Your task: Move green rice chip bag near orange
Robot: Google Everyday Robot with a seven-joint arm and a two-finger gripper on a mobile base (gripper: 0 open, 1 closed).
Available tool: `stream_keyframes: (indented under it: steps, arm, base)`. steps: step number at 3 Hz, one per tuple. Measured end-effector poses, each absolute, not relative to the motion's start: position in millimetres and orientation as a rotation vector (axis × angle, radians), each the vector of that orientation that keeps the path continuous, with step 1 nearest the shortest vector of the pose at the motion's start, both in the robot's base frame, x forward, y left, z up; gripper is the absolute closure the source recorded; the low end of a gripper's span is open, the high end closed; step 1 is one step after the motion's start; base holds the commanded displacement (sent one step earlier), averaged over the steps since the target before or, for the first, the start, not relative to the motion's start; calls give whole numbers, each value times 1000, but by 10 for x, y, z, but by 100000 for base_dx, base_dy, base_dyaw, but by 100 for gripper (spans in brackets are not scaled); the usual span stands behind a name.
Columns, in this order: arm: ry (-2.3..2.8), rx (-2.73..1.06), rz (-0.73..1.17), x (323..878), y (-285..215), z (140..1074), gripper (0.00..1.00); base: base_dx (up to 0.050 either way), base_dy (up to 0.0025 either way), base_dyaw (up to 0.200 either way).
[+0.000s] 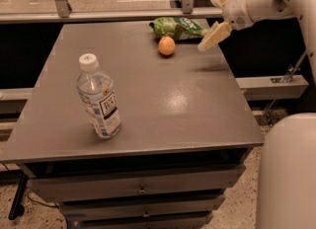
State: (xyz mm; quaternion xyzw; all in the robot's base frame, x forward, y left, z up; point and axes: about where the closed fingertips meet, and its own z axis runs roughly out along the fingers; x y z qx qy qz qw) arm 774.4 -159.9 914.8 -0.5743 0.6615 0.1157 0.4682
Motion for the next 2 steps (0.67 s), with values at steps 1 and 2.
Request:
stream_keyframes:
  steps: [1, 2]
  arm:
    - [1540, -1396, 363, 7374, -1728, 9295, 0]
    - [1479, -1338, 424, 7025, -1781, 9552, 0]
  base:
    - [0, 0, 0]
    - [0, 0, 0]
